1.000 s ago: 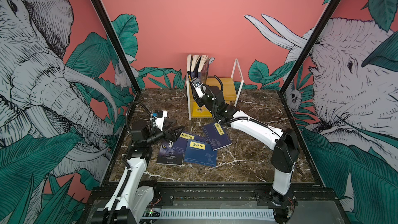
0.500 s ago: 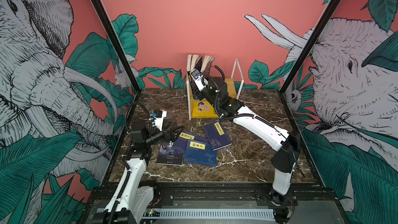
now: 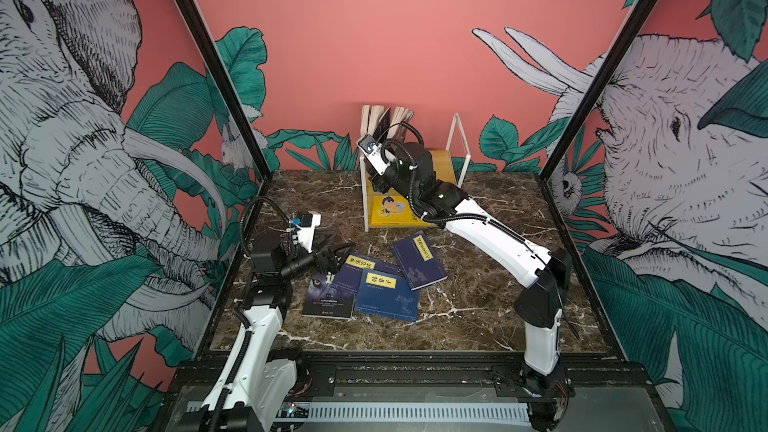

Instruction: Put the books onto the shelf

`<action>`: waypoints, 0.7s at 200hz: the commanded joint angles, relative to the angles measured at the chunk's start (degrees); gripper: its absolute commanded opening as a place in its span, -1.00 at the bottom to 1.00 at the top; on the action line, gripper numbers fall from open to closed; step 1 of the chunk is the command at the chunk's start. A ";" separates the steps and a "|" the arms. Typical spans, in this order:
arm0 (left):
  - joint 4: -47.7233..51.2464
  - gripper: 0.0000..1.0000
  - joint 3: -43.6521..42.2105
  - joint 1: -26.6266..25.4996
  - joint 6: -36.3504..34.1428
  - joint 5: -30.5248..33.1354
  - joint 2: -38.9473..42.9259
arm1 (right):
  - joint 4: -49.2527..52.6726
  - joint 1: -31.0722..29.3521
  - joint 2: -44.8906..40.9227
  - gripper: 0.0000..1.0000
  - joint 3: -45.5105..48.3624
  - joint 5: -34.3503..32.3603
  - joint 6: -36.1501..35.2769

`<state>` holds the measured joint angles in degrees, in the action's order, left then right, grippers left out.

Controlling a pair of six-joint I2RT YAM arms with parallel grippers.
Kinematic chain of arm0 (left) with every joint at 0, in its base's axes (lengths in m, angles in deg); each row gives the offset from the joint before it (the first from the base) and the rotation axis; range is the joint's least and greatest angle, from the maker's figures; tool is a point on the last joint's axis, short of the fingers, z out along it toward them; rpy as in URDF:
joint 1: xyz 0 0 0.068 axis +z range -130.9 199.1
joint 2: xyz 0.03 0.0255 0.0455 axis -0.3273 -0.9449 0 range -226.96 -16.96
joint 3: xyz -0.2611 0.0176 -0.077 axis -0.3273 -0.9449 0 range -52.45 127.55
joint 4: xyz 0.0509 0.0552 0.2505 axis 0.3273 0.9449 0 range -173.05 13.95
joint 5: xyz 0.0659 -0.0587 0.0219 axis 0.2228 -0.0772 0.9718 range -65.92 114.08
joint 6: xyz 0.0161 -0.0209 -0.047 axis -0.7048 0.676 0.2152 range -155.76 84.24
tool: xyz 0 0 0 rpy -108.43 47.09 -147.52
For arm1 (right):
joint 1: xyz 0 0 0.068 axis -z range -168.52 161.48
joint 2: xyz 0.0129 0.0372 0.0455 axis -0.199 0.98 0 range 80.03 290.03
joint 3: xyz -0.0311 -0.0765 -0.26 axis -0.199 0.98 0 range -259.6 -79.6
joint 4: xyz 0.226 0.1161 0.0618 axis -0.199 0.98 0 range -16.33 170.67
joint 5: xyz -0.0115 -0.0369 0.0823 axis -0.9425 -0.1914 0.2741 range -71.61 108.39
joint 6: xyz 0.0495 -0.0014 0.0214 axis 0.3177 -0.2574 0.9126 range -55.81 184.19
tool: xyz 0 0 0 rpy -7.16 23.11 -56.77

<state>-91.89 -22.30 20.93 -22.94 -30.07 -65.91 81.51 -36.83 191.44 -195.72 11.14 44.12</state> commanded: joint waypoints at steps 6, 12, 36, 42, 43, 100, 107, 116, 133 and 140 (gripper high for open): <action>0.27 0.99 -0.45 0.43 -0.95 -0.78 1.26 | 2.61 0.06 -2.67 -0.21 1.58 3.85 2.01; 0.44 0.99 -0.28 0.38 -1.04 -0.63 1.15 | 2.86 0.06 -4.16 -0.22 3.53 4.35 2.83; -0.14 0.99 -0.38 0.38 -0.73 -0.77 1.26 | 3.54 -0.02 -11.10 -0.21 13.71 4.10 4.77; -0.57 0.99 -0.60 0.37 -0.43 -1.07 1.26 | 3.69 0.06 -12.83 -0.21 16.30 3.23 4.74; -0.66 0.99 -0.61 0.42 -0.43 -1.06 1.28 | 3.77 0.06 -13.08 -0.21 16.72 3.13 4.72; -0.83 0.99 -0.76 0.45 -0.16 -1.04 1.14 | 2.41 4.60 -18.16 -0.68 23.75 -8.30 7.84; -0.39 0.99 -0.64 0.44 -0.45 -0.97 1.23 | 1.85 5.27 -17.38 -0.77 23.01 -9.35 8.68; 0.20 0.99 -0.41 0.58 -0.77 -0.66 1.18 | 1.49 6.14 -15.97 -0.87 21.24 -10.39 9.84; 0.25 0.99 -0.44 0.58 -0.87 -0.59 1.55 | 1.30 7.25 -12.83 -0.96 17.36 -10.99 10.71; 0.14 0.99 -0.55 0.64 -0.80 -0.70 1.79 | 1.07 7.51 -11.27 -0.98 15.33 -11.50 10.53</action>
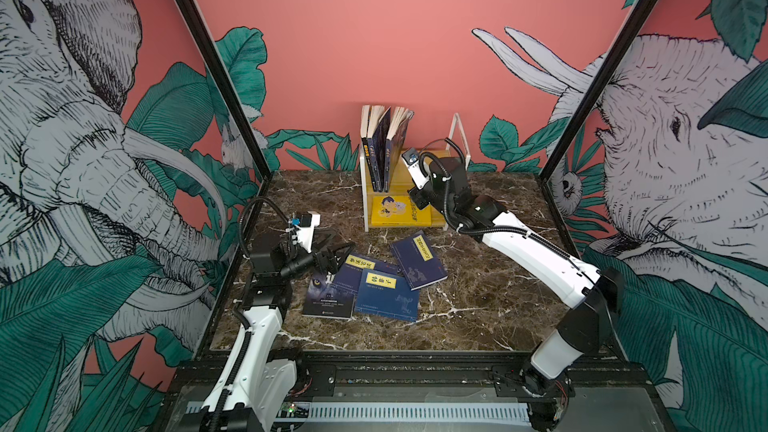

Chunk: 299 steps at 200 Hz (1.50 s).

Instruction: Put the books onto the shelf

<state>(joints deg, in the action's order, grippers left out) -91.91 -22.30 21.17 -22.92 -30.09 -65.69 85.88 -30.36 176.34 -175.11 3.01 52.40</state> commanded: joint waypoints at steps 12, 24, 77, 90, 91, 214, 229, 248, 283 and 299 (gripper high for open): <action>0.42 0.99 -0.45 0.31 -0.89 -0.83 1.71 | -3.24 1.41 6.92 -0.99 -9.17 -4.79 1.89; 0.68 0.99 -0.27 0.38 -1.13 -0.76 1.41 | -3.15 1.85 10.21 -1.00 -13.52 -6.05 1.86; 0.78 0.99 -0.28 0.17 -1.30 -0.78 1.53 | -3.49 3.44 21.47 -1.00 -28.83 -5.46 2.71; 0.95 0.99 -0.05 0.19 -1.33 -0.50 1.25 | -3.15 3.74 23.63 -1.00 -31.92 -5.28 3.26; 0.95 0.99 -0.12 0.16 -1.33 -0.45 1.26 | -3.11 3.72 23.82 -1.00 -32.15 -5.24 3.27; -0.13 0.99 -0.40 -0.40 -0.61 -0.47 1.06 | -19.26 7.88 34.26 -1.00 -41.13 14.86 -0.73; 0.57 0.99 -0.25 -0.33 -0.93 -0.52 0.93 | -22.45 8.10 34.99 -1.00 -40.55 16.63 -0.78; 1.24 0.99 0.17 -0.42 -1.28 -0.07 0.63 | -24.78 8.18 36.12 -1.00 -41.33 17.18 -0.41; 0.53 0.99 -0.28 -0.40 -0.77 -0.54 0.93 | -26.04 8.16 38.81 -1.00 -44.80 20.79 1.49; 1.25 0.99 0.08 -0.39 -1.33 -0.02 0.70 | -26.04 8.18 40.65 -1.00 -47.70 22.12 2.83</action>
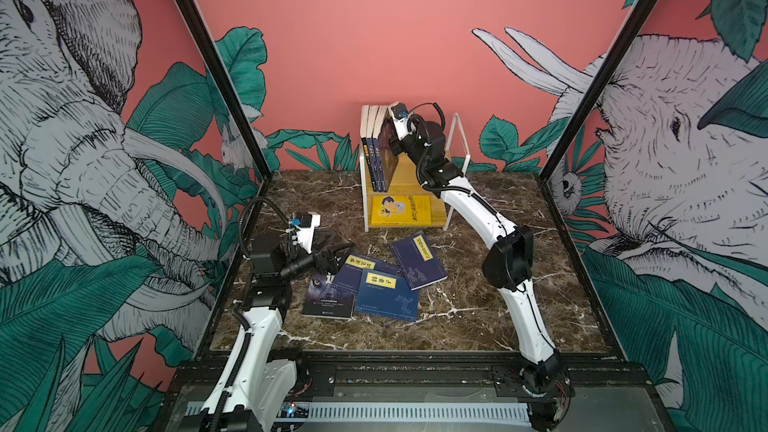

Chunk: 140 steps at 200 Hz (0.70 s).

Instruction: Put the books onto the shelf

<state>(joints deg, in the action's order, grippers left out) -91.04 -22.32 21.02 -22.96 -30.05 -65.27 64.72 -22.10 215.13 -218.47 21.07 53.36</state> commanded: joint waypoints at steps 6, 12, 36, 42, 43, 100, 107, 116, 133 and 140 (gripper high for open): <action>0.22 0.99 0.01 -0.25 -1.28 -0.06 0.44 | -4.93 -0.08 2.65 -0.99 -5.65 4.84 1.94; -0.27 0.99 -0.21 -0.28 -1.07 -0.25 0.49 | -4.94 -0.08 3.23 -0.98 -6.93 5.14 2.17; 0.03 0.99 -0.26 -0.29 -1.06 -0.41 0.70 | -6.40 -0.08 5.04 -0.97 -9.27 4.20 4.01; 0.59 0.99 0.00 -0.22 -1.40 -0.24 0.59 | -6.83 -0.08 5.50 -0.98 -9.77 3.91 4.52; 0.60 0.99 0.01 -0.23 -1.47 -0.21 0.50 | -6.81 -0.12 5.55 -0.98 -9.81 3.96 4.60; 0.12 0.99 -0.07 -0.24 -1.20 -0.19 0.21 | -7.52 -0.88 4.07 -0.98 -7.93 5.18 3.48; 0.09 0.99 -0.03 -0.25 -1.17 -0.10 0.24 | -6.67 -0.87 3.98 -0.98 -8.42 5.58 3.15; -0.55 0.99 -0.31 -0.20 -0.87 -0.22 0.56 | -6.00 -0.96 3.26 -0.98 -8.04 5.69 2.53; -0.31 0.99 -0.43 -0.21 -0.91 -0.61 0.85 | -5.81 -0.96 0.51 -0.98 -4.94 2.86 2.42; 0.08 0.99 -0.23 -0.24 -1.21 -0.46 0.68 | -5.36 -0.87 -0.59 -0.98 -3.65 1.01 2.89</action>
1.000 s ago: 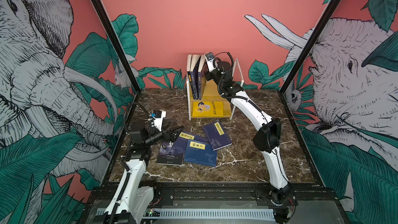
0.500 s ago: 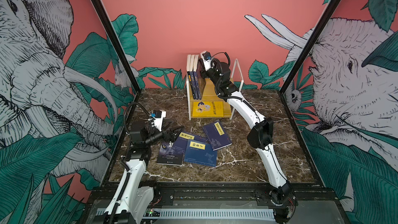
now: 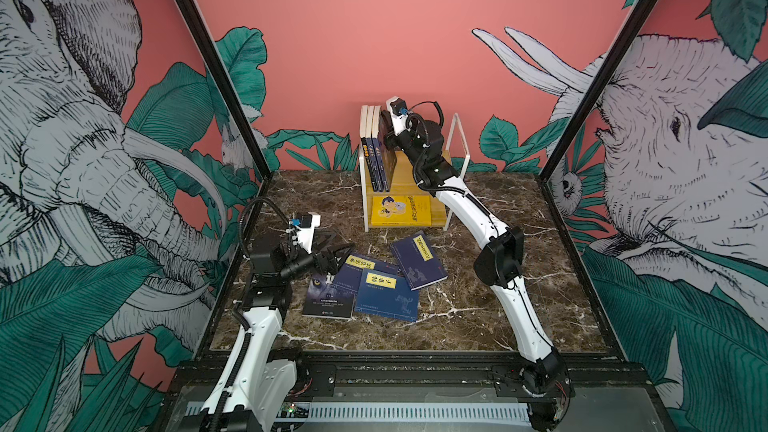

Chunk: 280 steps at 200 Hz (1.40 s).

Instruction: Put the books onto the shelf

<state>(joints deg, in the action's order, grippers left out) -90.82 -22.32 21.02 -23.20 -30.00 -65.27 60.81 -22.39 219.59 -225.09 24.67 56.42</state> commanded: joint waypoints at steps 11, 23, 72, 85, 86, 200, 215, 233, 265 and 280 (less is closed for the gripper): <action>0.29 0.99 -0.07 -0.23 -1.21 -0.17 0.54 | -1.03 -0.28 -6.73 -0.99 4.91 -4.63 0.84; -0.22 0.99 -0.15 -0.25 -0.92 -0.20 0.68 | -0.82 -0.14 -8.31 -0.99 6.90 -5.03 1.05; -0.16 0.99 -0.13 -0.25 -0.98 -0.14 1.00 | 1.96 0.16 -12.03 -0.99 12.05 -9.13 1.09; -0.90 0.99 -0.52 -0.24 -0.54 -0.66 1.46 | 3.75 0.30 -12.60 -1.00 12.41 -10.72 1.14; -0.92 0.99 -0.52 -0.24 -0.57 -0.66 1.51 | 3.74 0.29 -12.67 -1.00 12.55 -10.83 1.16; -0.74 0.99 -0.52 -0.29 -0.47 -0.84 1.46 | 15.10 1.35 -7.76 -1.00 16.17 -21.68 3.72; 0.19 0.99 -0.07 -0.33 -1.03 -0.52 1.06 | 16.02 1.58 -6.07 -1.00 15.48 -20.70 5.06; -0.36 0.99 -0.32 -0.32 -0.89 -0.56 1.16 | 17.75 1.81 -4.92 -1.00 14.13 -17.59 5.97; -0.50 0.99 -0.34 -0.34 -0.74 -0.72 0.67 | 18.16 1.92 -6.54 -1.00 18.03 -12.59 7.13; -0.70 0.99 -0.40 -0.32 -0.55 -0.50 0.35 | 19.64 1.91 -6.41 -1.00 17.73 -10.88 6.53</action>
<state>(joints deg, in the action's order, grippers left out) -90.67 -22.32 21.02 -23.33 -30.07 -64.86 79.89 -20.70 214.54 -207.26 9.74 62.26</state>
